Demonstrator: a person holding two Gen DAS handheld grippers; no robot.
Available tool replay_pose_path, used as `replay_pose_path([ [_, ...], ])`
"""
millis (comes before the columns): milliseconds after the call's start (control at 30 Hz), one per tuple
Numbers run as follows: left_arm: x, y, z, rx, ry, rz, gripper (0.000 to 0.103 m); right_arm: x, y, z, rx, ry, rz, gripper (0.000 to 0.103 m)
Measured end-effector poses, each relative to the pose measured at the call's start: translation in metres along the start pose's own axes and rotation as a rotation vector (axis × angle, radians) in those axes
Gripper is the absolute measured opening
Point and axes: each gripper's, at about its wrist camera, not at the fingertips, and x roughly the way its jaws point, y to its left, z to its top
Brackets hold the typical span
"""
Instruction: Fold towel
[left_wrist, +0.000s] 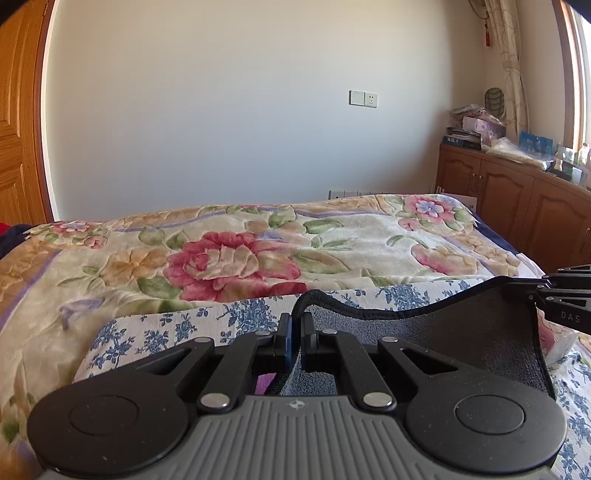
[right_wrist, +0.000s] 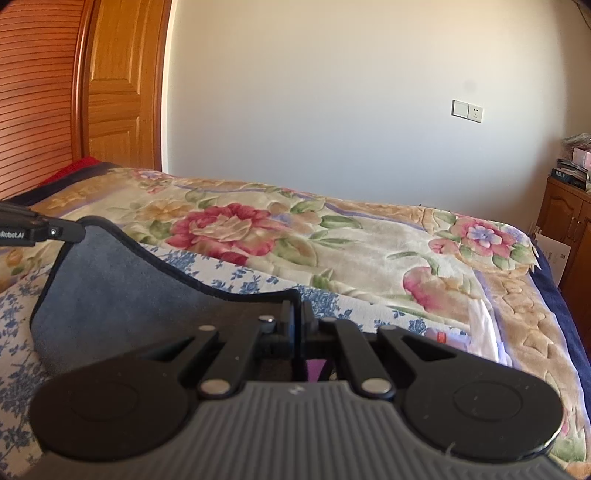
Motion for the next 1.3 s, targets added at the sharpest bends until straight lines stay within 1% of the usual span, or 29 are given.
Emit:
replay_pose_path([
  [267, 0.014, 0.0, 0.005, 0.031, 0.014, 0.017, 0.005, 0.017, -0.002, -0.003, -0.014, 0.032, -0.022, 0.004],
  [400, 0.025, 0.002, 0.003, 0.022, 0.029, 0.021, 0.005, 0.03, 0.0, -0.008, -0.033, 0.064, -0.044, 0.004],
  [700, 0.055, 0.007, -0.011, 0.015, 0.081, 0.037, 0.005, 0.051, 0.007, -0.017, -0.076, 0.115, -0.07, 0.004],
  [900, 0.067, 0.014, -0.02, -0.005, 0.097, 0.044, 0.005, 0.058, 0.006, -0.026, -0.075, 0.133, -0.069, 0.004],
  [1067, 0.074, 0.015, -0.025, 0.003, 0.099, 0.06, 0.005, 0.06, 0.004, -0.031, -0.07, 0.129, -0.075, 0.004],
  [1200, 0.078, 0.016, -0.027, 0.006, 0.103, 0.071, 0.005, 0.065, 0.003, -0.034, -0.073, 0.143, -0.073, 0.004],
  [1267, 0.081, 0.016, -0.029, 0.01, 0.111, 0.079, 0.006, 0.067, 0.004, -0.036, -0.077, 0.151, -0.076, 0.004],
  [1300, 0.083, 0.017, -0.03, 0.008, 0.115, 0.084, 0.008, 0.067, 0.004, -0.037, -0.078, 0.152, -0.078, 0.004],
])
